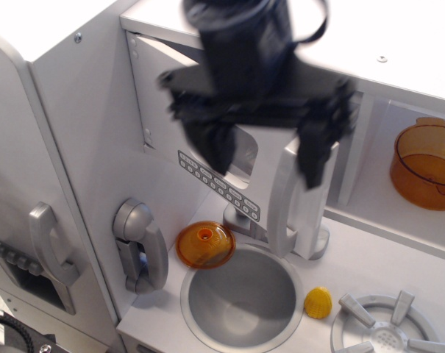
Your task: Close microwave
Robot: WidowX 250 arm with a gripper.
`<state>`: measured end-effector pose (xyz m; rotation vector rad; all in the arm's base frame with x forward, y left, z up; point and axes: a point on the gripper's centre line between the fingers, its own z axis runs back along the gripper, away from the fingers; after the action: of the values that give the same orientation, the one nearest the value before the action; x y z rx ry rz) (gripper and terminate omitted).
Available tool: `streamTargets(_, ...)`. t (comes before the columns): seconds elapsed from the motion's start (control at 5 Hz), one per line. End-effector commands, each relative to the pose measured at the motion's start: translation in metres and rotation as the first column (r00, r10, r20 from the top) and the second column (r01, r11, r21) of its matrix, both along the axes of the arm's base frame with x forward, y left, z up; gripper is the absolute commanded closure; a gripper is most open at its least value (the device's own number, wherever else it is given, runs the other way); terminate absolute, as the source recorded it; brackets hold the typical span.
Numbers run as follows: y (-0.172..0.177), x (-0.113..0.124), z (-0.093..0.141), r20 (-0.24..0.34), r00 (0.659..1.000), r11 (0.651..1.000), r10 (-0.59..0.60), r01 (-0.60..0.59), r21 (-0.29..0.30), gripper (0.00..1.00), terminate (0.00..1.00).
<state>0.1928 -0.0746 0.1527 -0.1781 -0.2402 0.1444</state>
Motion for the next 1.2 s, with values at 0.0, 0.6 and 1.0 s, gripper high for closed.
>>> streamTargets(0.0, 0.039, -0.013, -0.054, -0.031, 1.0, 0.995, -0.004, 0.007, 0.103, 0.0, 0.0)
streamTargets(0.6, 0.044, 0.047, -0.063, 0.04, 0.994, 0.988, 0.105, -0.109, 0.109, 0.0, 0.0)
streamTargets(1.0, 0.045, 0.082, -0.049, 0.158, 0.978, 0.986, 0.138, -0.151, 0.071, 0.0, 0.0)
